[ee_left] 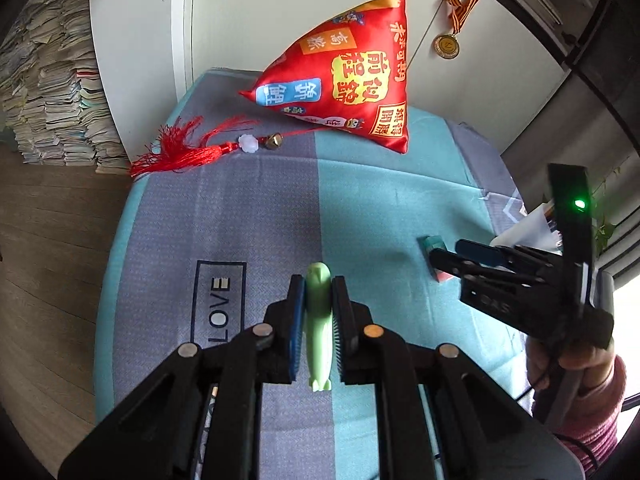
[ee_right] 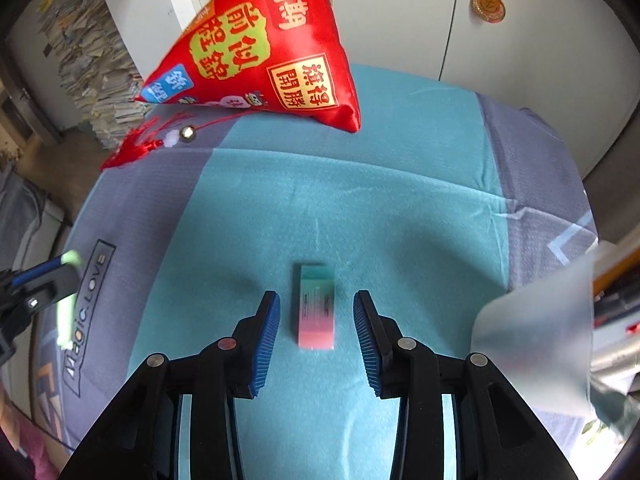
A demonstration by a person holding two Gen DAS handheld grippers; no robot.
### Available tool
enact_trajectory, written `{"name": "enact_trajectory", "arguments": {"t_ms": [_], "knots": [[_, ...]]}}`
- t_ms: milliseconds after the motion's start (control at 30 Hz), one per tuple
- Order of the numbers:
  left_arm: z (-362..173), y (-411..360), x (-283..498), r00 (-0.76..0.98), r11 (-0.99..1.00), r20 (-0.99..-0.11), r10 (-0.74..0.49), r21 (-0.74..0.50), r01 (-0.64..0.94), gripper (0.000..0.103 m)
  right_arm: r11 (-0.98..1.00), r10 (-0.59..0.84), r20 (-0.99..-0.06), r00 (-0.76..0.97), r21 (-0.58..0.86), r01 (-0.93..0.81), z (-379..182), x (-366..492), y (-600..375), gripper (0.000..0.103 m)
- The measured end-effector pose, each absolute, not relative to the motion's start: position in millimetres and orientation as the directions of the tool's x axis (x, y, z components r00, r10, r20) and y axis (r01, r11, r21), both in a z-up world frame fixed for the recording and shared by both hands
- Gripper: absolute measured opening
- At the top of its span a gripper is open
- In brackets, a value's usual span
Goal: Organize stationery
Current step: 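Grasp the green highlighter with the left tool while the right tool grasps the pink-green eraser, then carry the eraser into the cup and open the right tool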
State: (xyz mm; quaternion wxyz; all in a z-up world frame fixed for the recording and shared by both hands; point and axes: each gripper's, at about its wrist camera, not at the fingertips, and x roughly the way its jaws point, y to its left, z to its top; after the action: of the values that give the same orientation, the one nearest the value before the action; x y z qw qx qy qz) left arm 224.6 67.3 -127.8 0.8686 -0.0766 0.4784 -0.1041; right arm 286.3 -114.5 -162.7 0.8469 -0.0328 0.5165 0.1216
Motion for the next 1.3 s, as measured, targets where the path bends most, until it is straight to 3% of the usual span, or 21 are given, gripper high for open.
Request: {"name": "enact_trajectory", "arguments": {"t_ms": [233, 333, 767, 1033, 1300], "knots": [[-125, 70, 221, 0.527, 0.964, -0.808, -0.262, -0.239, 0.113, 0.012, 0.970, 0.153, -0.899, 0.410, 0.057, -0.237, -173, 301, -107, 0.038], [-125, 73, 220, 0.526, 0.964, -0.809, -0.264, -0.243, 0.109, 0.012, 0.969, 0.121, -0.897, 0.425, 0.014, -0.245, -173, 301, -102, 0.021], [-120, 61, 208, 0.532, 0.956, -0.794, -0.294, -0.257, 0.144, 0.012, 0.974, 0.198, -0.772, 0.605, 0.087, -0.207, -95, 229, -143, 0.021], [-112, 48, 197, 0.536, 0.950, -0.785, -0.311, -0.257, 0.176, 0.012, 0.985, 0.152, -0.607, 0.780, 0.160, -0.068, -33, 187, -212, 0.021], [-109, 44, 190, 0.542, 0.953, -0.785, -0.302, -0.246, 0.176, 0.012, 0.979, 0.087, -0.625, 0.775, 0.199, 0.050, -43, 206, -249, 0.021]]}}
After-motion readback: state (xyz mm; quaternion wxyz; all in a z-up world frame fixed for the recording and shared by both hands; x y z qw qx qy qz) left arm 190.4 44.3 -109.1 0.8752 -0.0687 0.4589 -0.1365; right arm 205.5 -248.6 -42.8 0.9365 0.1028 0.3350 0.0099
